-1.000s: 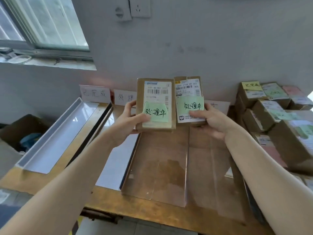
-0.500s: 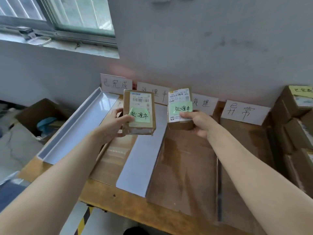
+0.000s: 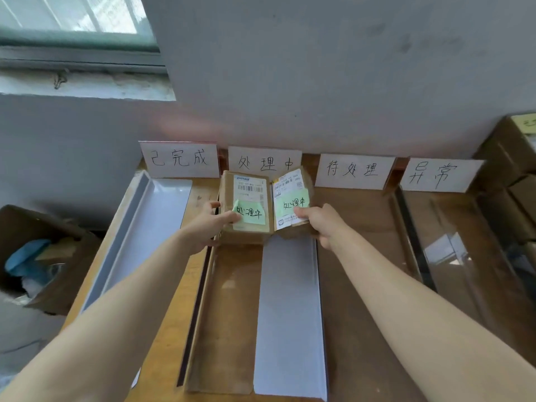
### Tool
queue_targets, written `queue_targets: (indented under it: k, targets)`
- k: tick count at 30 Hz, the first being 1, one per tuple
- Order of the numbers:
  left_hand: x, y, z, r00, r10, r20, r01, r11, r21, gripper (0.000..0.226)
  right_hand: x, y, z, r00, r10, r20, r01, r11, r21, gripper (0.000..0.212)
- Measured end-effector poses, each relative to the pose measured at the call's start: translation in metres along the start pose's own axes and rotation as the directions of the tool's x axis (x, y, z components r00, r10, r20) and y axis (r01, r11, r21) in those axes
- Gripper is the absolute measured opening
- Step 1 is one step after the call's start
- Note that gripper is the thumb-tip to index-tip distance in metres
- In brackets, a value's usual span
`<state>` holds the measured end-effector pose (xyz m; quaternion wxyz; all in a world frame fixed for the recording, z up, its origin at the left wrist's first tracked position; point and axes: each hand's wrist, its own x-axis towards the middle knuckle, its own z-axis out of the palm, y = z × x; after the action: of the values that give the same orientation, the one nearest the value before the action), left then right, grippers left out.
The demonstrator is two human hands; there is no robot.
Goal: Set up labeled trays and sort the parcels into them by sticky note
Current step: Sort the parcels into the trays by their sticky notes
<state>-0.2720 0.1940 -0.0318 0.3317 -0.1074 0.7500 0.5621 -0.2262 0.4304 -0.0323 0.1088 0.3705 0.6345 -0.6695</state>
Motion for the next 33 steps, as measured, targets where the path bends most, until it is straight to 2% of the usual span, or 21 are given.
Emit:
queue_targets:
  k: [5,7,10,13,16,18,21,23,28,33]
  targets:
    - [0.022,0.009,-0.005,1.0,-0.001,0.018,0.001,1.0,0.01,0.068,0.014,-0.003,0.013,0.999,0.017,-0.044,-0.018,1.0,-0.024,0.04]
    - [0.027,0.013,-0.006,1.0,-0.007,0.011,0.007,1.0,-0.015,0.064,0.018,-0.003,0.017,0.997,0.014,-0.072,-0.018,0.998,-0.055,0.045]
    - [0.032,0.014,-0.005,1.0,-0.007,0.004,0.007,1.0,-0.027,0.046,0.021,0.0,0.023,0.992,0.009,-0.124,-0.027,0.988,-0.151,0.051]
    - [0.038,0.014,-0.005,1.0,0.017,-0.013,-0.016,1.0,0.008,0.03,0.021,0.0,0.026,0.989,0.019,-0.146,-0.052,0.972,-0.228,0.036]
    - [0.038,0.018,-0.006,0.998,0.058,-0.032,-0.055,0.996,0.071,0.037,0.019,-0.001,0.029,0.987,0.023,-0.162,-0.072,0.95,-0.304,0.023]
    - [0.035,0.021,-0.005,0.991,0.109,-0.072,-0.096,0.983,0.158,0.043,0.017,-0.002,0.029,0.983,-0.036,-0.182,-0.04,0.916,-0.399,0.021]
    - [0.03,0.024,-0.004,0.965,0.21,-0.159,-0.155,0.941,0.302,0.045,0.006,-0.012,0.026,0.966,-0.171,-0.196,0.017,0.793,-0.609,0.017]
    - [0.025,0.026,-0.005,0.942,0.275,-0.194,-0.188,0.908,0.374,0.044,-0.002,-0.023,0.023,0.945,-0.267,-0.189,0.066,0.722,-0.689,0.017]
    - [0.006,0.033,-0.006,0.871,0.417,-0.26,-0.242,0.824,0.512,0.042,-0.022,-0.045,0.027,0.883,-0.468,-0.027,0.313,0.631,-0.71,0.035]
    - [-0.016,0.025,-0.016,0.826,0.48,-0.297,-0.224,0.762,0.607,0.04,-0.05,-0.057,0.039,0.815,-0.571,0.103,0.457,0.523,-0.719,0.034]
